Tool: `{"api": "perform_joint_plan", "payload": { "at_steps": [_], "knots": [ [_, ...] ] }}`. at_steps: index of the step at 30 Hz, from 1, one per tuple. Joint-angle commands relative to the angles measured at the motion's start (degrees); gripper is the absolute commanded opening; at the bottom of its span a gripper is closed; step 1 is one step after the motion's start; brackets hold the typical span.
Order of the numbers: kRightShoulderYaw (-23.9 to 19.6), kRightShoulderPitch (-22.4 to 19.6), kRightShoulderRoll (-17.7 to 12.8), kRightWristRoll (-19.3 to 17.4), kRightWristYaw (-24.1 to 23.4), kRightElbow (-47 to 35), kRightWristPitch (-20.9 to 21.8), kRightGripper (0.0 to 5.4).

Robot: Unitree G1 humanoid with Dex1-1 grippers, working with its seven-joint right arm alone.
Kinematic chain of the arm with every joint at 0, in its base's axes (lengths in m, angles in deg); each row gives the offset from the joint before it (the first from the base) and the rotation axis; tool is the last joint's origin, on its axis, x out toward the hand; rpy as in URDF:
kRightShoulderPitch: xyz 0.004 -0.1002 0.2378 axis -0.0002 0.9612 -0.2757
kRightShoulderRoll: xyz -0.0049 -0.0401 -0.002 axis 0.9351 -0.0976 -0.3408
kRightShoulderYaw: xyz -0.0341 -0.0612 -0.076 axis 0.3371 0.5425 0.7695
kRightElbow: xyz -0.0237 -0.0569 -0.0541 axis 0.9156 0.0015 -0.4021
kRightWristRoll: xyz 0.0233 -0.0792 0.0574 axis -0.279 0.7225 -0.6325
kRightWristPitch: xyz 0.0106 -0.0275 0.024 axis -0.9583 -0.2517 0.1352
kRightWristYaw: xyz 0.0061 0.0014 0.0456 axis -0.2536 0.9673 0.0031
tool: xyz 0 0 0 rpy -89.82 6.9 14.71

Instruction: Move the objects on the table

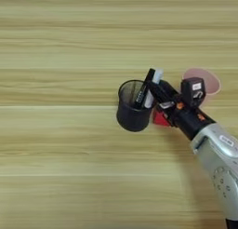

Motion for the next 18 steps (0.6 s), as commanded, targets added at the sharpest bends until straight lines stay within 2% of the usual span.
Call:
{"api": "perform_joint_plan", "payload": {
  "at_steps": [1,18],
  "knots": [
    [-1.09,-2.64,0.02,-0.91,0.05,-3.04,3.14,0.75],
    [-2.35,-2.83,0.08,-3.13,0.07,-6.02,3.82,0.75]
  ]
}}
